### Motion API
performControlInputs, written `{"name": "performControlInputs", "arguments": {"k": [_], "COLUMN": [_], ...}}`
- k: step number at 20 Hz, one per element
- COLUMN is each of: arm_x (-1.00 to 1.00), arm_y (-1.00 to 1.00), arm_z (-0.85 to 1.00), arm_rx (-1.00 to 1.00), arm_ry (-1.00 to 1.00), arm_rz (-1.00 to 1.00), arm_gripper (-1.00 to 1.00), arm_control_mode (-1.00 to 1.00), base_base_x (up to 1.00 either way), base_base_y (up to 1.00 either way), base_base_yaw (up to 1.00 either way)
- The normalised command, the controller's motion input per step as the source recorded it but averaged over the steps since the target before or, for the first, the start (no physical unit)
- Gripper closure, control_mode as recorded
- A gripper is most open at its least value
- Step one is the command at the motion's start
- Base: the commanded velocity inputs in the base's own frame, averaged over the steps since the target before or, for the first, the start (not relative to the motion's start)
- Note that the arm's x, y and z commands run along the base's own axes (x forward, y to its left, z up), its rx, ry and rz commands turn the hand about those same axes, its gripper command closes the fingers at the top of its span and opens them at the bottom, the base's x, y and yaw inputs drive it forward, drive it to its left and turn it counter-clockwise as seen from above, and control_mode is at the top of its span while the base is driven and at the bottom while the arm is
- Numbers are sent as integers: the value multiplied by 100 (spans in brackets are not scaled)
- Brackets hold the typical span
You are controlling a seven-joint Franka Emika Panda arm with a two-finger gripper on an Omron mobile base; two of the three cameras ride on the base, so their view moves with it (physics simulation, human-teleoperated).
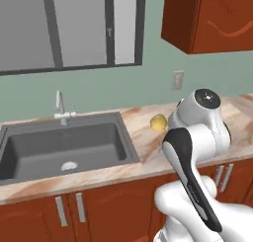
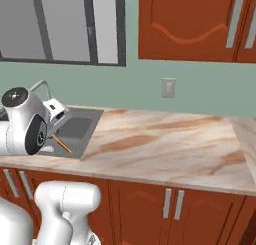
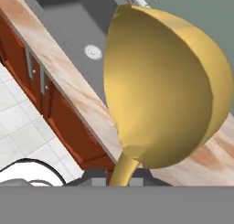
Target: Take the fork and place it on the left side of the plate. Then take the spoon and place it on the right side of the plate. Make sure they're directly next to the plate.
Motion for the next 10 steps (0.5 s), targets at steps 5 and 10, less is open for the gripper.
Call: {"name": "performControlInputs", "arguments": {"k": [5,10], "arm_x": [0,0], "arm_y": [0,0], "arm_z": [0,0], "arm_rx": [0,0], "arm_ry": [0,0], "arm_rz": [0,0], "arm_gripper": [100,100], "arm_control_mode": [100,100], "base_base_x": [-16,-3], "base_base_y": [93,81], "base_base_yaw": [48,52]}}
